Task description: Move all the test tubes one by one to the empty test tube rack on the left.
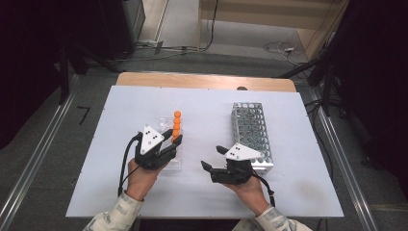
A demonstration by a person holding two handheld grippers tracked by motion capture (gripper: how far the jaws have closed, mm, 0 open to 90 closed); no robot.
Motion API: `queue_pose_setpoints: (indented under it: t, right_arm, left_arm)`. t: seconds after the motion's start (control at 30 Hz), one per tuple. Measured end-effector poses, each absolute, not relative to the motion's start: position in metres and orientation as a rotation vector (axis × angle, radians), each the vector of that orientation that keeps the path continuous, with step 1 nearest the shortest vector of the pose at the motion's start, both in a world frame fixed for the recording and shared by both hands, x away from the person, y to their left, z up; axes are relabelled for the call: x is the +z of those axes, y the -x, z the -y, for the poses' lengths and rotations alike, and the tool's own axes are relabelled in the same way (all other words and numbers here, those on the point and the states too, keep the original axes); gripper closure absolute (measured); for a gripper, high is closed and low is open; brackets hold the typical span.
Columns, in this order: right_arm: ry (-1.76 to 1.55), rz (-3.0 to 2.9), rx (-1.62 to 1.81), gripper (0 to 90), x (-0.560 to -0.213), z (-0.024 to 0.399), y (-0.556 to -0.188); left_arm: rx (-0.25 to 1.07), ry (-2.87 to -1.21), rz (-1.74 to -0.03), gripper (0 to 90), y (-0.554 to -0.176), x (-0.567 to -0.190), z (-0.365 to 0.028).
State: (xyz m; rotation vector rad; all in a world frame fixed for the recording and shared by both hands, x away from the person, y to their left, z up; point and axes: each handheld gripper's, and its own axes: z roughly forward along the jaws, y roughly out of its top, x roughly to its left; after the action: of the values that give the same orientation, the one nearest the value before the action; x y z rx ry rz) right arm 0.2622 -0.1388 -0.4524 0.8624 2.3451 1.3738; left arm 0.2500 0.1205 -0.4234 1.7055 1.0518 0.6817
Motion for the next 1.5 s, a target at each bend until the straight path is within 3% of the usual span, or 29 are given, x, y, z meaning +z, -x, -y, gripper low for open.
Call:
queue_pose_setpoints:
  t: [0.17,0.43,1.07,1.5]
  right_arm:
    - [-0.866,-2.34,1.378,24.5,-0.452,0.139,-0.262]
    - [-0.872,-2.33,1.379,24.5,-0.45,0.142,-0.263]
    - [-0.897,-2.249,1.382,24.1,-0.439,0.167,-0.265]
    - [-1.006,-2.125,1.333,23.8,-0.436,0.231,-0.262]
  left_arm:
    - [0.667,-1.689,-1.064,47.7,-0.25,-0.422,-0.12]
    - [0.693,-1.671,-1.09,19.9,-0.249,-0.42,-0.116]
    - [0.747,-1.606,-1.13,12.3,-0.239,-0.429,-0.127]
    - [0.805,-1.537,-1.242,12.4,-0.218,-0.447,-0.174]
